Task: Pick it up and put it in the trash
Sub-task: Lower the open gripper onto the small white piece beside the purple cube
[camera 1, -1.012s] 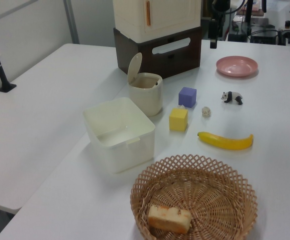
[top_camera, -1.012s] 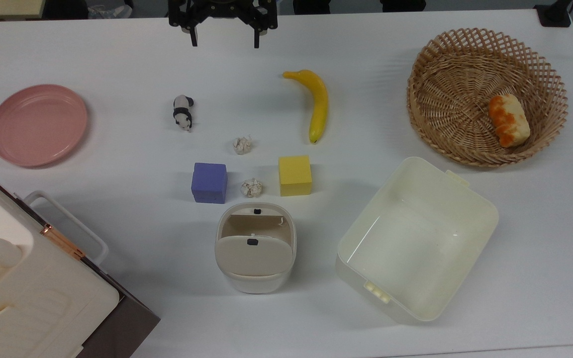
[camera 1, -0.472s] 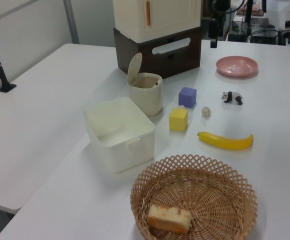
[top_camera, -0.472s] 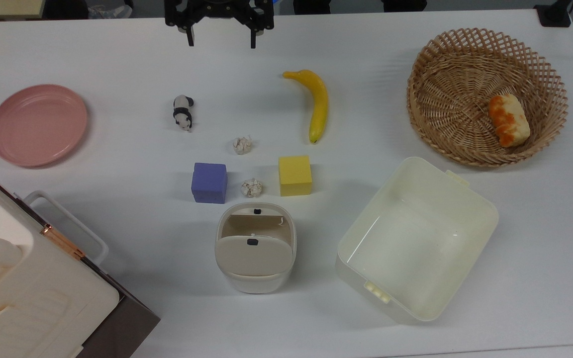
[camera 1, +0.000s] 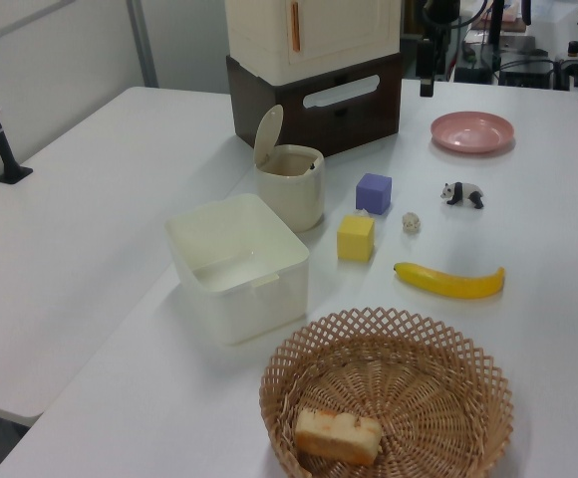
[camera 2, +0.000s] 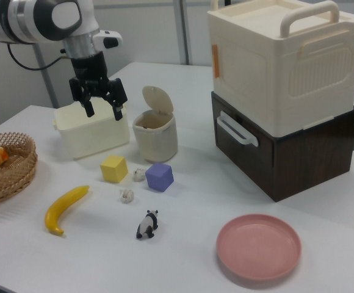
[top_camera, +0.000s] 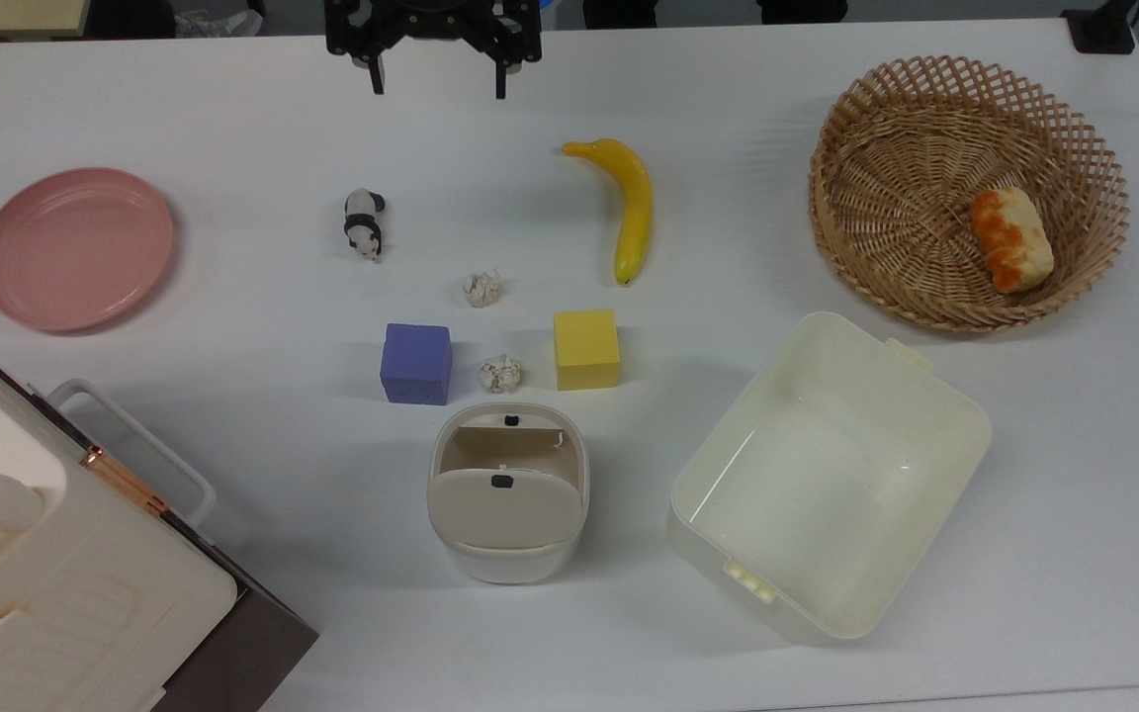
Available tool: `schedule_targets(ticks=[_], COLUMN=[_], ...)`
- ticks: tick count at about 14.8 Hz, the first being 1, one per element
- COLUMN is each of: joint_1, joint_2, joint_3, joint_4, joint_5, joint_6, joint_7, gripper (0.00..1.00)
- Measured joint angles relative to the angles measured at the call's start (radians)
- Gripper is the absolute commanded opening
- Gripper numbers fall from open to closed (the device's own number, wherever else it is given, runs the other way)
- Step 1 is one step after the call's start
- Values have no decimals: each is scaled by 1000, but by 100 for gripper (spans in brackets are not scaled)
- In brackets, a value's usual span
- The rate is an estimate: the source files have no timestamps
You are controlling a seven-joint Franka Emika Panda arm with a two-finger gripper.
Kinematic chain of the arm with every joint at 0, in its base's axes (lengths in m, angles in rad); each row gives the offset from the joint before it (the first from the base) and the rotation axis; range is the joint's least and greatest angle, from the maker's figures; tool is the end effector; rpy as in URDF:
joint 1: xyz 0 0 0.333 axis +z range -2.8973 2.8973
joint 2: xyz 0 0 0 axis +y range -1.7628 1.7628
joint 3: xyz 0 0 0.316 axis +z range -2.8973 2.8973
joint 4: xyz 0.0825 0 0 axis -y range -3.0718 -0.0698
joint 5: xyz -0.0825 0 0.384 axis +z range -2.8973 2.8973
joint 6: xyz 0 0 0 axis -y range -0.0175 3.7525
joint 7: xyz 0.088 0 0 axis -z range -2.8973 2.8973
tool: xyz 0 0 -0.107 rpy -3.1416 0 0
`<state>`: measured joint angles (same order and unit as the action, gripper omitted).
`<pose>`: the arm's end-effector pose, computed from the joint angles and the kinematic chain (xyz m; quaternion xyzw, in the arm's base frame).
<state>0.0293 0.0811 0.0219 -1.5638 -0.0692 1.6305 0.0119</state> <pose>0.5830 0.0223 0.5871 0.9992 0.0219 -0.0061 0.0338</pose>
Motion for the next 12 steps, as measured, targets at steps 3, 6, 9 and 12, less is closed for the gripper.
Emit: schedule_targets(ticks=[3,6,9,12], joint_1=[2,8,22,35], joint_2=[1,8,18,36], joint_3=[4,8,10,13], joint_4=[-54,-129,-199,-263], joint_5=[0,0,0,0], joint_6=[65,156,236,310], joint_7=[0,0,0,1], gripper=[100,100,100,100])
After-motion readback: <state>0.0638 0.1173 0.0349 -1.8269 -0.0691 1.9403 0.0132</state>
